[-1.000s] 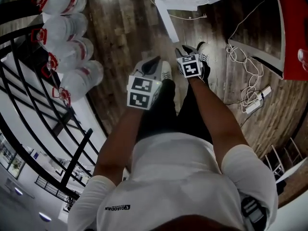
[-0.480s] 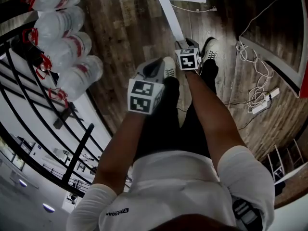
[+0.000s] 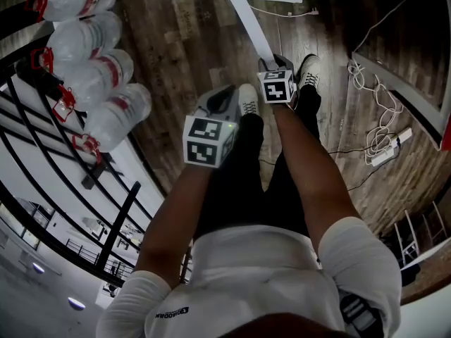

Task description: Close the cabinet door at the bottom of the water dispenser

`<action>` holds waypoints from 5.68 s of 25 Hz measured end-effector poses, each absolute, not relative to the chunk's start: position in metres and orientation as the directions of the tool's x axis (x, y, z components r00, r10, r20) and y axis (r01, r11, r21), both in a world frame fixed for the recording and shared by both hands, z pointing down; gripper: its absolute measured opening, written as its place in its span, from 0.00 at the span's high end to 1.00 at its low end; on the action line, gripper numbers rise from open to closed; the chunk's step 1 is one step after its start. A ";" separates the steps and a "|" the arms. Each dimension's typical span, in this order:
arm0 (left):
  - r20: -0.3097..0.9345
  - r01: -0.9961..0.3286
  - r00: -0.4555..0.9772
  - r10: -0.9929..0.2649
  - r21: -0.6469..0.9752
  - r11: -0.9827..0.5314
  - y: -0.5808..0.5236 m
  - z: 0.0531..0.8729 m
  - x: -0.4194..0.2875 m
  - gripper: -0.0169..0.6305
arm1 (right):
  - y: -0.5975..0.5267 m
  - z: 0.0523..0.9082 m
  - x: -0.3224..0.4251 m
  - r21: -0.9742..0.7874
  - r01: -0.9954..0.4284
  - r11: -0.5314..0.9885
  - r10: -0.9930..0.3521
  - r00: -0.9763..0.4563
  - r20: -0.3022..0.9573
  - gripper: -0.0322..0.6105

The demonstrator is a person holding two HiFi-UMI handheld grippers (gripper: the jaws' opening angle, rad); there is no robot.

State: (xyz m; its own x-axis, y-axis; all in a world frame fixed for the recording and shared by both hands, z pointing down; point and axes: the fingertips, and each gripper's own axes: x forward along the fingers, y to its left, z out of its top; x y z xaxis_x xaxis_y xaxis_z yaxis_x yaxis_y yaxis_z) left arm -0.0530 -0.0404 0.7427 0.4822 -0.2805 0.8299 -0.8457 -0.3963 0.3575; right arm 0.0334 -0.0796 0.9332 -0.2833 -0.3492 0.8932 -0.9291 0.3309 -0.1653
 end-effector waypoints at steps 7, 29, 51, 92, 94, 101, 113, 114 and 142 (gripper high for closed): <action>0.834 -0.847 0.480 -0.271 0.359 -0.393 -0.043 0.741 -0.037 0.98 | -0.094 0.936 0.075 -0.167 -0.936 0.310 -0.336 -0.272 0.902 0.68; 0.854 -0.879 0.446 -0.269 0.362 -0.309 -0.087 0.749 0.047 0.98 | -0.208 0.934 0.192 -0.244 -0.926 0.287 -0.388 -0.345 0.854 0.69; 0.849 -0.916 0.394 -0.353 0.332 -0.225 -0.122 0.749 0.072 0.98 | -0.295 0.931 0.218 -0.167 -0.879 0.447 -0.418 -0.370 0.829 0.72; 0.661 -0.867 0.493 -0.566 0.316 -0.386 -0.110 0.487 -0.060 0.98 | -0.147 0.522 0.097 -0.524 -0.773 0.358 -0.526 -0.631 0.570 0.92; 0.631 -0.844 0.531 -0.566 0.336 -0.417 -0.099 0.463 -0.059 0.98 | -0.134 0.483 0.082 -0.545 -0.749 0.376 -0.538 -0.655 0.530 0.92; 0.494 -0.756 0.653 -0.574 0.370 -0.540 -0.062 0.382 -0.057 0.98 | -0.075 0.364 0.047 -0.370 -0.725 0.581 -0.596 -0.689 0.413 0.91; 0.418 -0.724 0.689 -0.592 0.369 -0.583 -0.012 0.351 -0.062 0.98 | -0.011 0.318 0.027 -0.370 -0.698 0.613 -0.597 -0.716 0.362 0.92; 0.418 -0.728 0.686 -0.596 0.370 -0.577 -0.009 0.351 -0.061 0.98 | -0.011 0.316 0.028 -0.355 -0.700 0.620 -0.600 -0.714 0.361 0.92; 0.438 -0.825 0.565 -0.699 0.287 -0.487 0.122 0.330 0.078 0.98 | 0.121 0.311 0.167 -0.404 -0.594 0.696 -0.534 -0.804 0.261 0.92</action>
State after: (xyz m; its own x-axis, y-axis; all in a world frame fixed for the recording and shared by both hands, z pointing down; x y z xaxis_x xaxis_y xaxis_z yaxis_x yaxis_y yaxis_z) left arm 0.0781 0.1218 0.3303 0.5654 -0.6986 0.4384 -0.8247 -0.4874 0.2869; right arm 0.1665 0.1206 0.3106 -0.8040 -0.5344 0.2608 -0.5937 0.6959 -0.4041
